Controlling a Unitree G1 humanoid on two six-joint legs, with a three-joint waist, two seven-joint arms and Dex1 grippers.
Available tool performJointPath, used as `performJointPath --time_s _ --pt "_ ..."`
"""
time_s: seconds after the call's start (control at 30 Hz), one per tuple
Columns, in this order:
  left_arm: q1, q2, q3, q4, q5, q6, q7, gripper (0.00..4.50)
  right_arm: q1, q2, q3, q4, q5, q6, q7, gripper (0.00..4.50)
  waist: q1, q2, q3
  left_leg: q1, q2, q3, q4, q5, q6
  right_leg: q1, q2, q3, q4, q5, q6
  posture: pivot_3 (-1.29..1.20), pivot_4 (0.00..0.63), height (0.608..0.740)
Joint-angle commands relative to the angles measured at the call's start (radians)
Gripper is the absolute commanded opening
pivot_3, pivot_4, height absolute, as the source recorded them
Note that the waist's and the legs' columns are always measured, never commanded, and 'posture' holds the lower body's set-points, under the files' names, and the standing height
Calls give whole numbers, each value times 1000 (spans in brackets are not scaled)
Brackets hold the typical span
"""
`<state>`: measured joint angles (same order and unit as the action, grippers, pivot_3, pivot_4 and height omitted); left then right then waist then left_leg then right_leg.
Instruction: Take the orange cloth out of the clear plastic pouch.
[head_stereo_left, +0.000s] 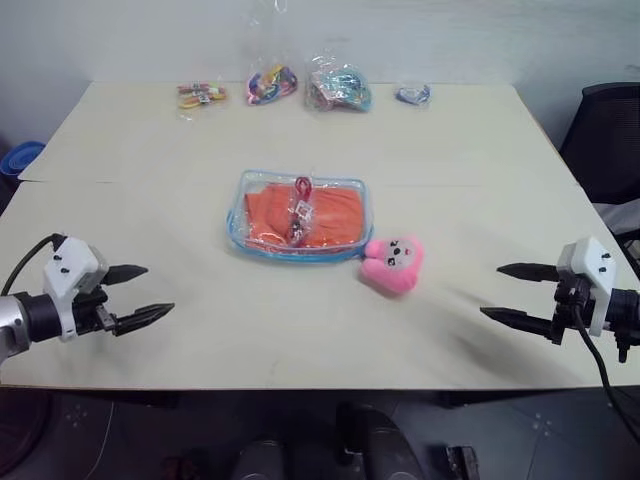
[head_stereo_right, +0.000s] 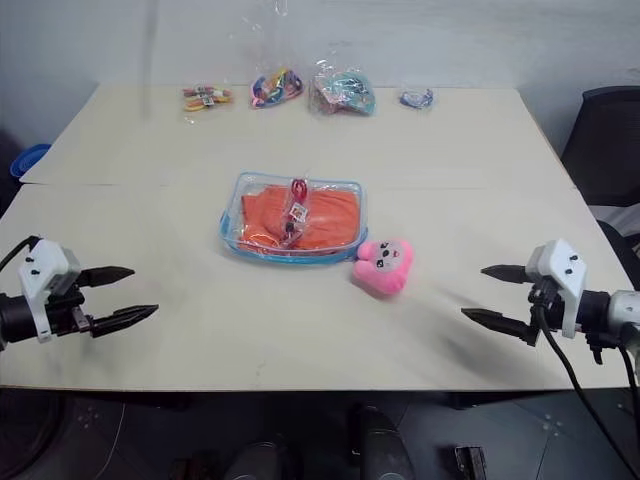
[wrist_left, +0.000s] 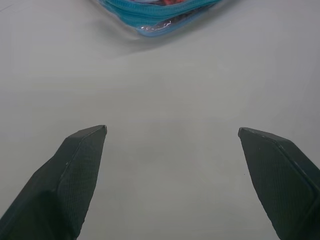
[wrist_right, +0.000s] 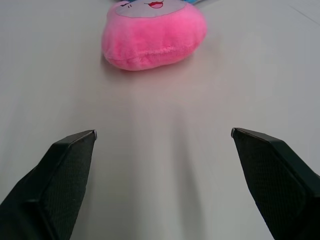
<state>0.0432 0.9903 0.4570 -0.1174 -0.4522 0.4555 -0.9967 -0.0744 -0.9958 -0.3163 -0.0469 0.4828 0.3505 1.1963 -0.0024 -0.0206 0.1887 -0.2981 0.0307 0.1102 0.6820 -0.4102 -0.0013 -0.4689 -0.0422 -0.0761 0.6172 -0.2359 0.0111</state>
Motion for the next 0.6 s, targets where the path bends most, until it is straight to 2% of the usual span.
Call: performJointPath --time_s 0.03,0.6 --pt "12 1 41 -32 7 -33 0 4483 -18 3 -3 -28 7 -4 -4 4500 0 0 0 0 0 0 0 0 0 0 0 0 0 0 0 0 150 740" --pt "25 -15 29 -63 -23 34 20 4483 -3 18 -11 -104 23 43 -58 4500 0 0 0 0 0 1 0 0 -1 0 0 1 1 0 0 0 150 740"
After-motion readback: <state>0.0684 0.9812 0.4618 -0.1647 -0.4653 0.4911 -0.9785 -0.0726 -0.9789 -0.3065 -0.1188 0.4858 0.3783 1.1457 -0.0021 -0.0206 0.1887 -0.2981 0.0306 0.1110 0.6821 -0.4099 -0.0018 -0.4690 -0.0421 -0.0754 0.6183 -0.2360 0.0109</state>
